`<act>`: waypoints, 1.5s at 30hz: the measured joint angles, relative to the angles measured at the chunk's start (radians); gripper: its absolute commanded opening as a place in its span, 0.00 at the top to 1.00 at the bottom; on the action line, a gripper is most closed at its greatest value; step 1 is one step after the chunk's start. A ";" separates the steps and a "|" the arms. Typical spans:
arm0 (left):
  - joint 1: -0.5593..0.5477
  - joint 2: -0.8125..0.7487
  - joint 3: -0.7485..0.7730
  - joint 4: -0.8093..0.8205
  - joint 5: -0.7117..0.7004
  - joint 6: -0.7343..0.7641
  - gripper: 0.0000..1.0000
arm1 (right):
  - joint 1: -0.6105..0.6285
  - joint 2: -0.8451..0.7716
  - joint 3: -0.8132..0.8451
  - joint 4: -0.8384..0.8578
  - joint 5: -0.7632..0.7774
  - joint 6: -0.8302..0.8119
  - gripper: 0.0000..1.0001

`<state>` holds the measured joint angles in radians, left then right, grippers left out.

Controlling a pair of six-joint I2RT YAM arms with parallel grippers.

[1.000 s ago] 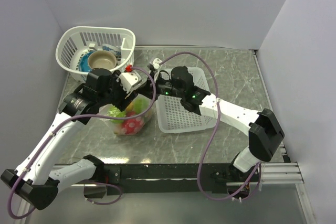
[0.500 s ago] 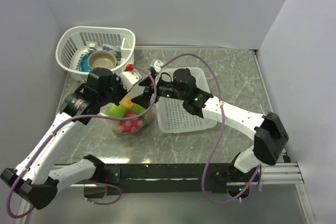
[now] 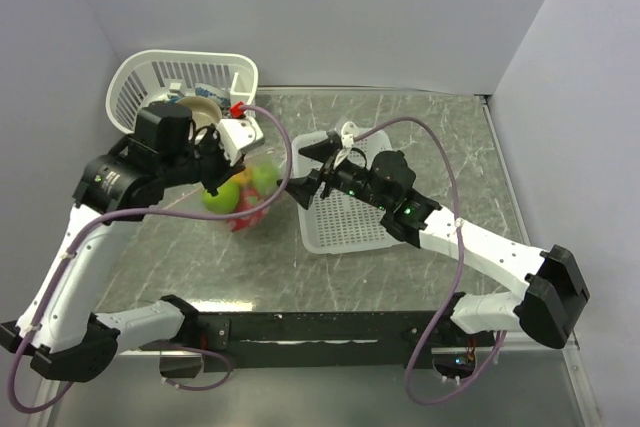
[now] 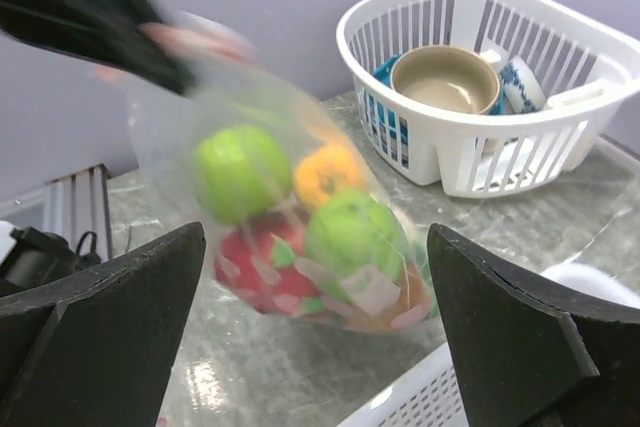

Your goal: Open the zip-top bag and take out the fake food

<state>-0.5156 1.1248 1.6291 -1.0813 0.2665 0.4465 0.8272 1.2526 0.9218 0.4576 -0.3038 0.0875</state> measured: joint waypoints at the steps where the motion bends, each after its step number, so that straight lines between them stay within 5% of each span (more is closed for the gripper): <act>1: 0.000 0.006 0.033 -0.024 0.032 0.005 0.96 | -0.009 0.000 0.000 0.002 -0.011 0.013 0.00; 21: 0.001 0.010 0.050 -0.196 0.187 0.085 0.99 | -0.027 -0.005 0.015 0.081 -0.494 0.009 0.00; 45: 0.001 0.032 0.095 -0.294 0.317 0.165 0.99 | -0.040 0.152 0.083 0.208 -0.549 0.084 0.06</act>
<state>-0.5148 1.1564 1.7241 -1.3758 0.5831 0.6113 0.7872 1.4048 1.0046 0.6651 -0.8524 0.1711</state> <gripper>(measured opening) 0.059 0.985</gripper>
